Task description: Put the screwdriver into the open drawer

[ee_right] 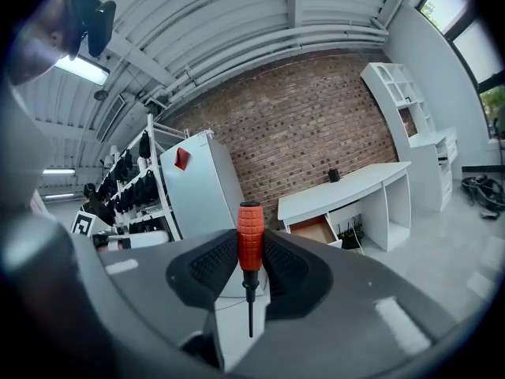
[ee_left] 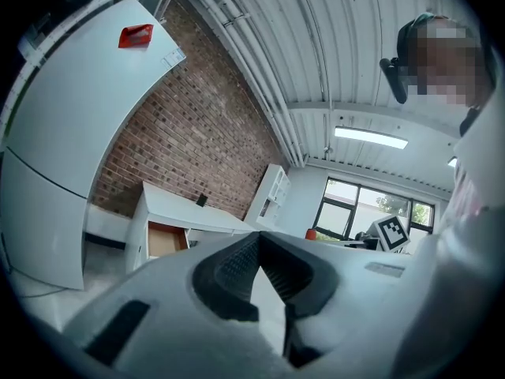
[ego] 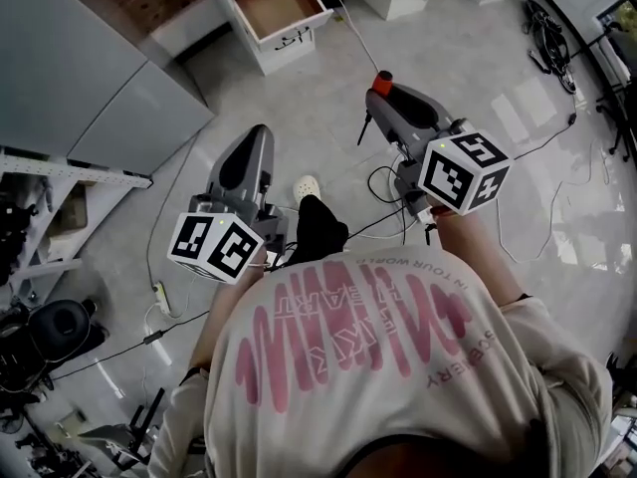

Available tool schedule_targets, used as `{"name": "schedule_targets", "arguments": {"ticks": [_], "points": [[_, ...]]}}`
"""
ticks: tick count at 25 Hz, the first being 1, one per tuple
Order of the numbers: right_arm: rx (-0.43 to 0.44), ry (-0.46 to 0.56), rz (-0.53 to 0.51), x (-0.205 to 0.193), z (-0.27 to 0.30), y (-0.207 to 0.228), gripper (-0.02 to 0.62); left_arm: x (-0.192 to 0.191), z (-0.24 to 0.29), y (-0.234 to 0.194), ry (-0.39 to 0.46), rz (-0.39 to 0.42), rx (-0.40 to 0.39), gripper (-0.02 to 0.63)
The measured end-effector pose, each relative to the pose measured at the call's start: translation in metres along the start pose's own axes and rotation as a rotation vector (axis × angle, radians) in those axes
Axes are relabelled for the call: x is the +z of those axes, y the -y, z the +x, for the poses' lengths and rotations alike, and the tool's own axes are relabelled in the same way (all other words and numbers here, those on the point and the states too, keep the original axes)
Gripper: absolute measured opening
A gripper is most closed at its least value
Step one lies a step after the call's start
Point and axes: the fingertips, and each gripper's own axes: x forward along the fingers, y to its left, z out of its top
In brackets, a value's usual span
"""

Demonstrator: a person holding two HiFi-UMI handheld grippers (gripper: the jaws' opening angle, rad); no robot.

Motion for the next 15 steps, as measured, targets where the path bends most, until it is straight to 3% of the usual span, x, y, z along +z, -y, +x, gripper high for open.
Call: {"name": "schedule_targets", "arguments": {"ticks": [8, 15], "points": [[-0.012, 0.001, 0.005, 0.03, 0.084, 0.031, 0.109, 0.038, 0.076, -0.059, -0.006, 0.0, -0.046, 0.003], [-0.031, 0.04, -0.024, 0.08, 0.151, 0.047, 0.109, 0.089, 0.135, -0.104, 0.009, 0.017, -0.103, 0.003]]}}
